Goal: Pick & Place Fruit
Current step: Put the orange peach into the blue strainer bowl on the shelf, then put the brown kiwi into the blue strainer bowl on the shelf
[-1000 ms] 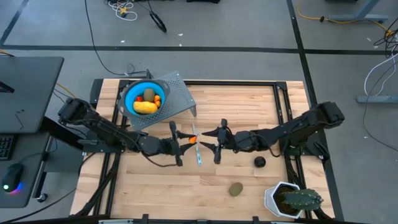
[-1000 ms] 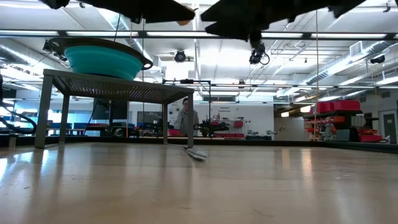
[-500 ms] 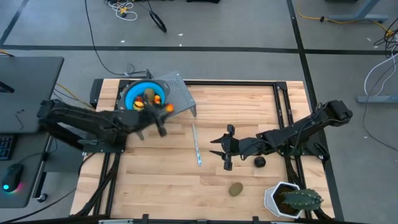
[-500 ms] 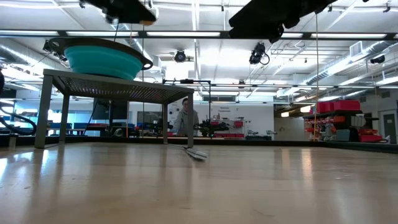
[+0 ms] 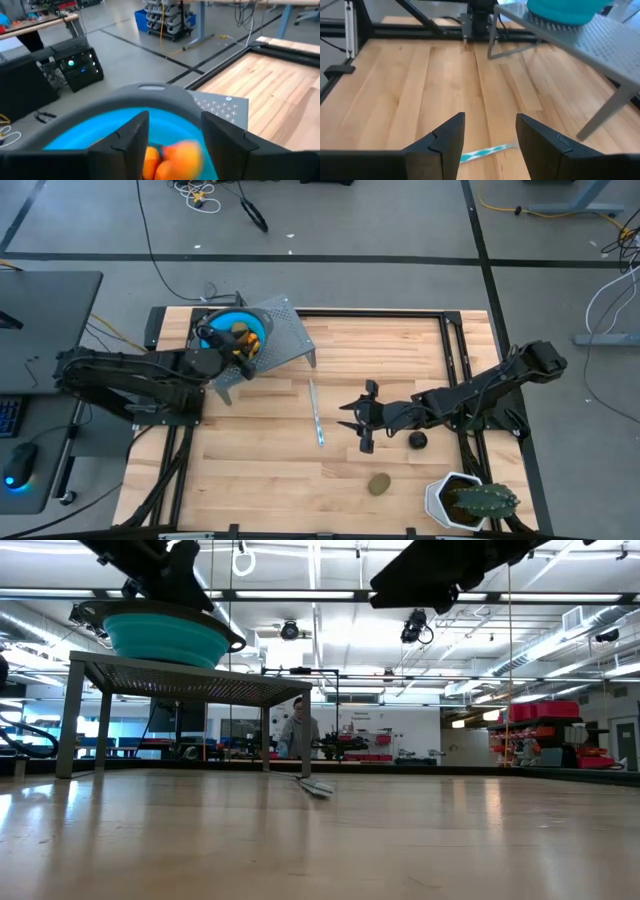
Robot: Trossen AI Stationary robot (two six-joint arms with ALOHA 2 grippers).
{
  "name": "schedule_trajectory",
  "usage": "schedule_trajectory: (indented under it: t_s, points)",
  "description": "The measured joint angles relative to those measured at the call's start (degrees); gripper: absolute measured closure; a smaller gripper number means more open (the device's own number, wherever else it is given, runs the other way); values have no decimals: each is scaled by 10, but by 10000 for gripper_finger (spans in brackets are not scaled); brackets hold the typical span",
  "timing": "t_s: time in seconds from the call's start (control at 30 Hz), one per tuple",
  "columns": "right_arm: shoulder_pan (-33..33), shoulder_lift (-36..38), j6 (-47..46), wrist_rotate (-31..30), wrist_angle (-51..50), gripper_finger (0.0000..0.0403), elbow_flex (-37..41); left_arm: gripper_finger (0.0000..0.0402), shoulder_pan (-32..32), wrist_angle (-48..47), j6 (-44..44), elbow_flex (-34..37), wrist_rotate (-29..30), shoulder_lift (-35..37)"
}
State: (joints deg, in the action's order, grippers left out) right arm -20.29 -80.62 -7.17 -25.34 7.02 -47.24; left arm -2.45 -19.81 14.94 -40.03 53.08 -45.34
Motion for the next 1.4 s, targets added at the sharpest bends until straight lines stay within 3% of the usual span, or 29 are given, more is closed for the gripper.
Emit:
schedule_trajectory:
  t_s: [0.23, 0.4, 0.47, 0.6, 0.8, 1.03, 1.4]
  points:
    - [-1, 0, -45, 0, -70, 217, 0, 155, 2, 18, 1, 1, -28, 0]
    - [-5, 3, -69, 5, -124, 217, 0, 147, -7, 126, -59, 0, -183, -12]
    - [-11, 11, -74, 15, -141, 217, 0, 151, -16, 159, -79, 0, -220, -30]
    - [-27, 30, -76, 63, -170, 217, 0, 163, -28, 186, -83, 1, -252, -92]
    - [-55, 38, -76, 210, -194, 217, 0, 173, -52, 259, -90, 1, -306, -189]
    - [-100, 15, -77, 221, -190, 207, 0, 175, -88, 370, -130, 1, -317, -244]
    - [-132, -67, -101, 224, -150, 134, 0, 175, -103, 376, -126, 1, -303, -240]
